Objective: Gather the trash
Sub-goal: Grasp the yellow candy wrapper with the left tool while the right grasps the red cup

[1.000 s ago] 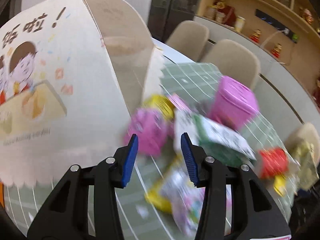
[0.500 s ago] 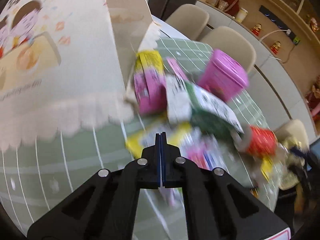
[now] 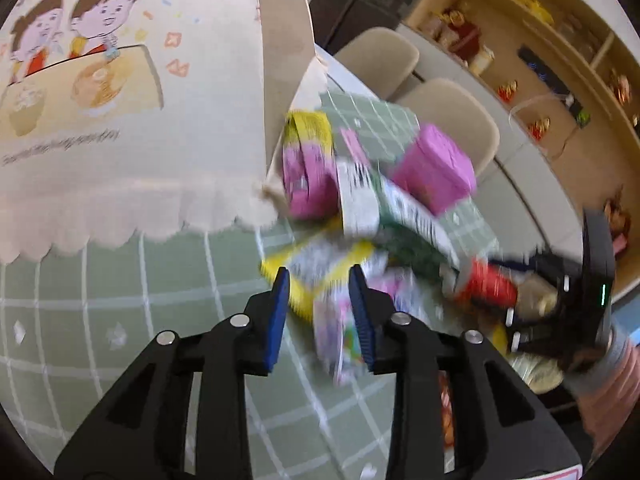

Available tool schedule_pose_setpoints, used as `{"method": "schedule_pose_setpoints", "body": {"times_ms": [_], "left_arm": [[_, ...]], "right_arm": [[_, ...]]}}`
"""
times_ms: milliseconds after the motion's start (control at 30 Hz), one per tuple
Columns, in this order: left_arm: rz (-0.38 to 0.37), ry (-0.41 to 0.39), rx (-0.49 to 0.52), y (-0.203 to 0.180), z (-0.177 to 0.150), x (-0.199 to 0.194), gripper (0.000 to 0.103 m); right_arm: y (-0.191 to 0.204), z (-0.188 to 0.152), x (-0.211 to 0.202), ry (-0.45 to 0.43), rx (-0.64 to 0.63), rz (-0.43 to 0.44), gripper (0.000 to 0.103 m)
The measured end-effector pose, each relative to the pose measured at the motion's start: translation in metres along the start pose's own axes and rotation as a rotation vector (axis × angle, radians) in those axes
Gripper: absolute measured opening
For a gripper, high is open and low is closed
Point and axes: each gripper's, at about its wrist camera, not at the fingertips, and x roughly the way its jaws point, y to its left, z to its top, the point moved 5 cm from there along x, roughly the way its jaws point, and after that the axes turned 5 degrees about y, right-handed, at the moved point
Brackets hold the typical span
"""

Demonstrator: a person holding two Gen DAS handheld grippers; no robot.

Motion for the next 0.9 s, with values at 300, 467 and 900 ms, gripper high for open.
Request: {"method": "schedule_pose_setpoints", "body": {"times_ms": [300, 467, 900], "left_arm": [[0.099, 0.020, 0.082, -0.018, 0.081, 0.067, 0.032], [0.253, 0.068, 0.112, -0.025, 0.097, 0.101, 0.032], [0.169, 0.096, 0.047, -0.027, 0.053, 0.057, 0.006]], "right_arm": [[-0.031, -0.014, -0.004, 0.011, 0.226, 0.054, 0.052], [-0.054, -0.027, -0.019, -0.056, 0.433, 0.147, 0.050], [-0.051, -0.037, -0.088, -0.244, 0.583, 0.218, 0.050]]}}
